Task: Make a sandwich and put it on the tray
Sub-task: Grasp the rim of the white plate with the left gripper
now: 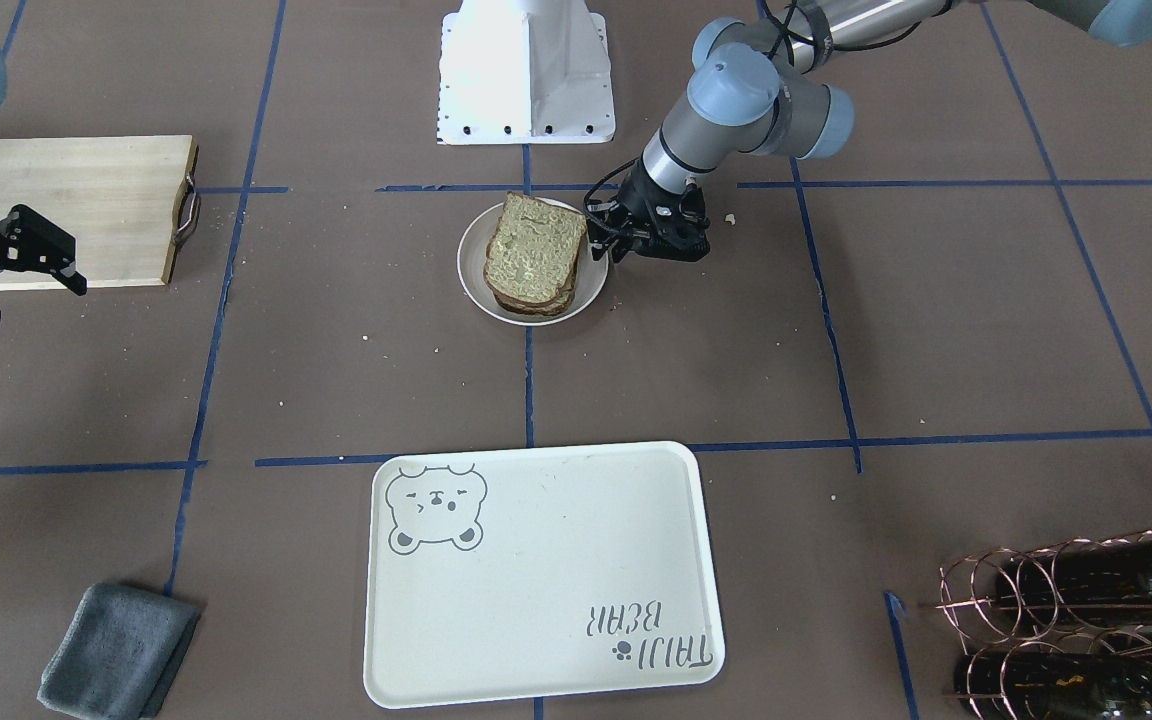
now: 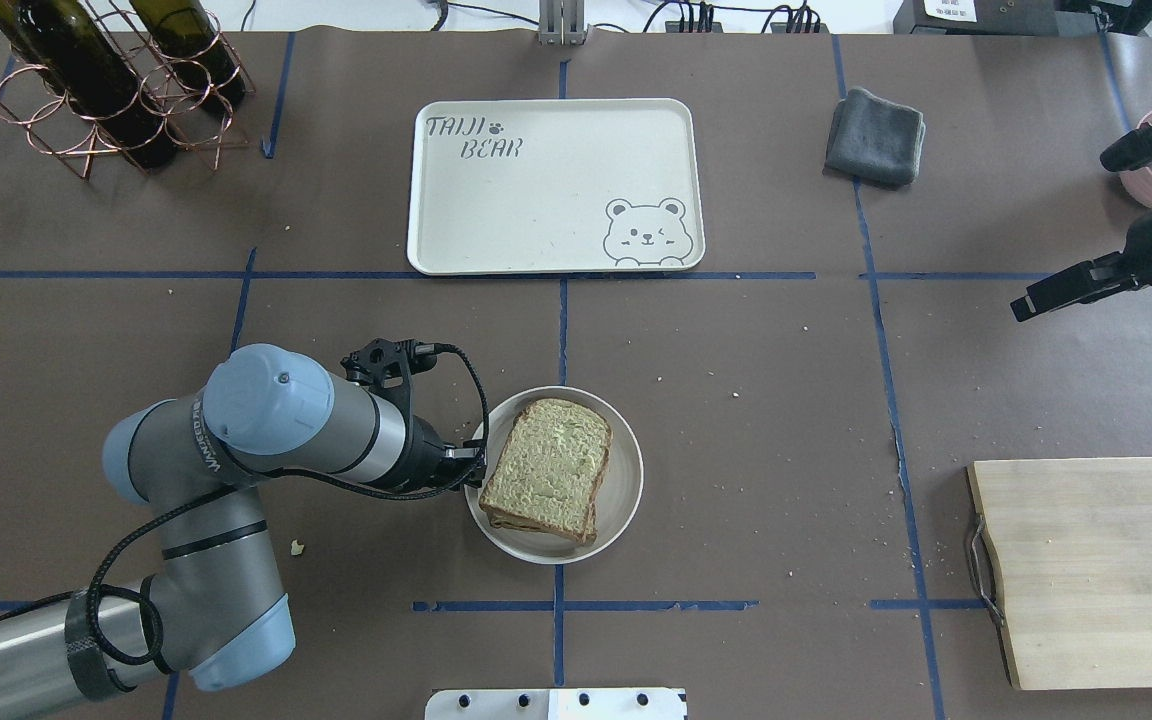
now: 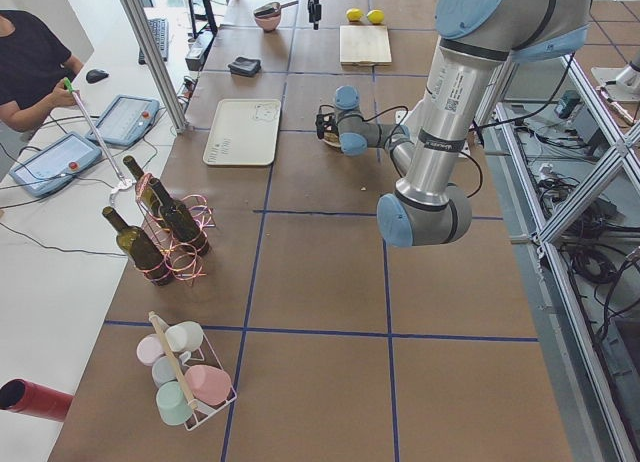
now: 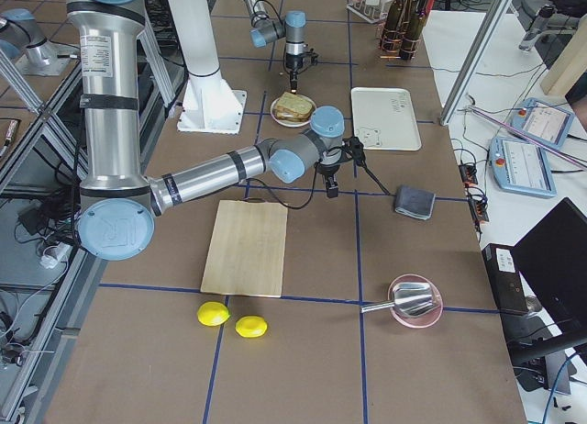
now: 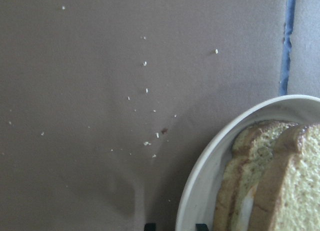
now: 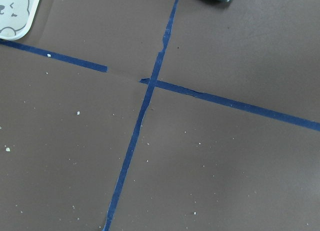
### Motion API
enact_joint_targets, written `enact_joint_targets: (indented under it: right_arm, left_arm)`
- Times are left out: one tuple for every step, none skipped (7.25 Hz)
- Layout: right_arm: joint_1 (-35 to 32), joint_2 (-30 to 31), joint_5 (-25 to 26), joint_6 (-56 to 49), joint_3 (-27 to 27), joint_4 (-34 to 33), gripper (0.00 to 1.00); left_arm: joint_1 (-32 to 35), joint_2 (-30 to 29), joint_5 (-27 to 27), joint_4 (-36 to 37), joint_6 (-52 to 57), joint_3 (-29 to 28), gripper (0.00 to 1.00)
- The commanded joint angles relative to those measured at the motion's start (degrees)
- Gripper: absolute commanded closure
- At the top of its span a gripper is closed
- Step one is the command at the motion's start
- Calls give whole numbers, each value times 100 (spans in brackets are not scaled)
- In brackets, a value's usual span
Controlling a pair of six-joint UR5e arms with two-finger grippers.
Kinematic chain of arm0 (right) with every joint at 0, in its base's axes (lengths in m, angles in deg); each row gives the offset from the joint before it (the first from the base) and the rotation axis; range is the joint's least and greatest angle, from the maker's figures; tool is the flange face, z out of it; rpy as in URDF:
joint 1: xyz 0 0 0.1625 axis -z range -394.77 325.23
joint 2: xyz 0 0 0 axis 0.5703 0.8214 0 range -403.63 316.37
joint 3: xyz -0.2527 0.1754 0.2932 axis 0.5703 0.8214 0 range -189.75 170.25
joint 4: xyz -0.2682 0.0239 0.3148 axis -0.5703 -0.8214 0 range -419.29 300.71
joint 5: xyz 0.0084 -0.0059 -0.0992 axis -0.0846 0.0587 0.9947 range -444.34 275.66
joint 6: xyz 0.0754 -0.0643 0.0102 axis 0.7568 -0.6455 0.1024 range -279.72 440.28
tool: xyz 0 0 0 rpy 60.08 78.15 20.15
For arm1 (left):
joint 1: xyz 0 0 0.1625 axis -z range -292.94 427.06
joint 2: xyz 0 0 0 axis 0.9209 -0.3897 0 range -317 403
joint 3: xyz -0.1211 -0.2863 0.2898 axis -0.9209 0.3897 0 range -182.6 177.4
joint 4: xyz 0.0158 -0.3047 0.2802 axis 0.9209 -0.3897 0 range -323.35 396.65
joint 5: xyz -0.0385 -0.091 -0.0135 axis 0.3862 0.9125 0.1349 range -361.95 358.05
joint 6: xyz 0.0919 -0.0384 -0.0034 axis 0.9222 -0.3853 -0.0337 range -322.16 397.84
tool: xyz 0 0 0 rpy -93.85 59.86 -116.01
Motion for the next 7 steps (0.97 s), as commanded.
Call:
enact_joint_targets:
  right_arm:
    - [-1,10,-9,-1,-18,5,0]
    - [-1,18,0,-1,-18,5,0]
    - [-1,19,-9,-1,-18,5,0]
    - [-10,19,-9,-1,-18,-4,0]
    - [-10,19,-9,-1,-27,-4,0]
    - [-10,27,0,-1,-18,-4,0]
    - [-10,19,-9,-1,-27,-4,0]
  left_arm:
    - [-29,0,0,-49,0,-26,69]
    - [-46,-9,0,-49,0,-34,71]
    - [-55,-44,0,-49,0,-78,71]
    - [-64,-122,0,-58,0,-166,72]
    - [-64,-141,0,-49,0,-175,72]
    - [-64,-141,0,-58,0,-210,76]
    - [-64,-141,0,-84,0,-219,82]
